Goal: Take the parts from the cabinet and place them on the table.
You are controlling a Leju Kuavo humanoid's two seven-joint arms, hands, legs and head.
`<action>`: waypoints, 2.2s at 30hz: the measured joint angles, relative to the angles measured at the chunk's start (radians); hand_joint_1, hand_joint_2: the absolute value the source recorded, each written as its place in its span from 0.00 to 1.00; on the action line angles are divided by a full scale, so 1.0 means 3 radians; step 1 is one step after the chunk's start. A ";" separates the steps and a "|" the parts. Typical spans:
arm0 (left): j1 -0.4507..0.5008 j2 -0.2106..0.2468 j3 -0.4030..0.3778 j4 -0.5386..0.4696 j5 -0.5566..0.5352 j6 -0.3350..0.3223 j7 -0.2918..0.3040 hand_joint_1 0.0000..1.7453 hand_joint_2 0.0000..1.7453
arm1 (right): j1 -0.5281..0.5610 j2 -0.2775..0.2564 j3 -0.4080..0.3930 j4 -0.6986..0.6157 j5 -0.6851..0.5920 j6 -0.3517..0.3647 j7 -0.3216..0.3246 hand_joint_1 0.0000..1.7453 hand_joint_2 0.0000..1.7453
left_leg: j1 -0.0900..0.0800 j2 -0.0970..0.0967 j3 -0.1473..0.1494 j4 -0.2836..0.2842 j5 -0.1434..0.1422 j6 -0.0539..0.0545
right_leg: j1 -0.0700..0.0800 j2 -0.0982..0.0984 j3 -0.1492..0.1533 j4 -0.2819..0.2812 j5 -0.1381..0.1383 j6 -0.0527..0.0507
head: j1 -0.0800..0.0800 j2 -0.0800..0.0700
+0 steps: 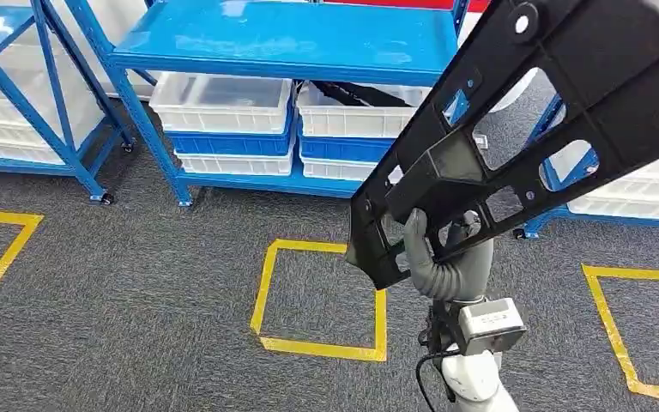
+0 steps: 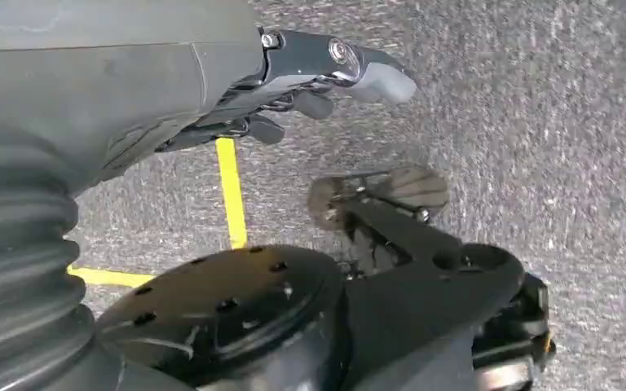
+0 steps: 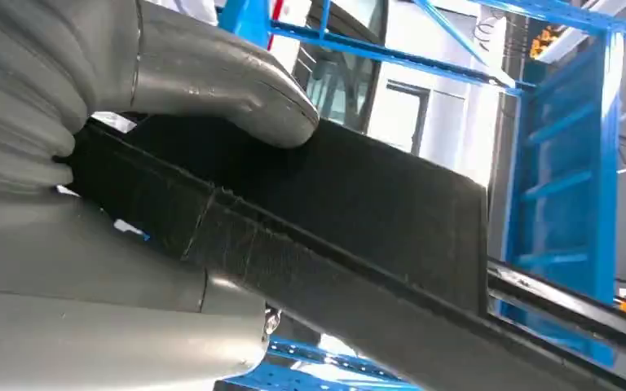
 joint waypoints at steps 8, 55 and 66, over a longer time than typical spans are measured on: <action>-0.0002 0.0014 0.0027 0.0001 -0.0019 0.0000 -0.0029 0.00 1.00 | 0.0024 -0.0008 -0.0001 -0.0015 0.0024 0.0000 0.0005 1.00 1.00 | -0.0010 -0.0007 0.0537 -0.0979 0.0303 0.0073 | 0.0027 0.0005 -0.0079 0.0065 -0.0008 0.0055 | 0.0004 0.0000; -0.0006 0.0020 0.0104 -0.0010 -0.0125 0.0009 -0.0036 0.00 1.00 | 0.0073 -0.0061 0.0000 -0.0039 0.0224 -0.0017 0.0010 1.00 1.00 | 0.0058 0.0003 0.0428 -0.0985 0.0378 -0.0018 | -0.0080 0.0005 -0.0161 0.0053 0.0105 0.0111 | -0.0004 0.0000; -0.0013 0.0022 0.0117 -0.0017 -0.0184 0.0000 -0.0037 0.00 1.00 | 0.0077 -0.0066 0.0004 -0.0039 0.0273 -0.0022 0.0029 1.00 1.00 | -0.0057 0.0199 0.0533 -0.0994 0.0334 0.0122 | 0.0059 -0.0247 -0.0134 0.0072 0.0058 0.0075 | 0.0008 0.0000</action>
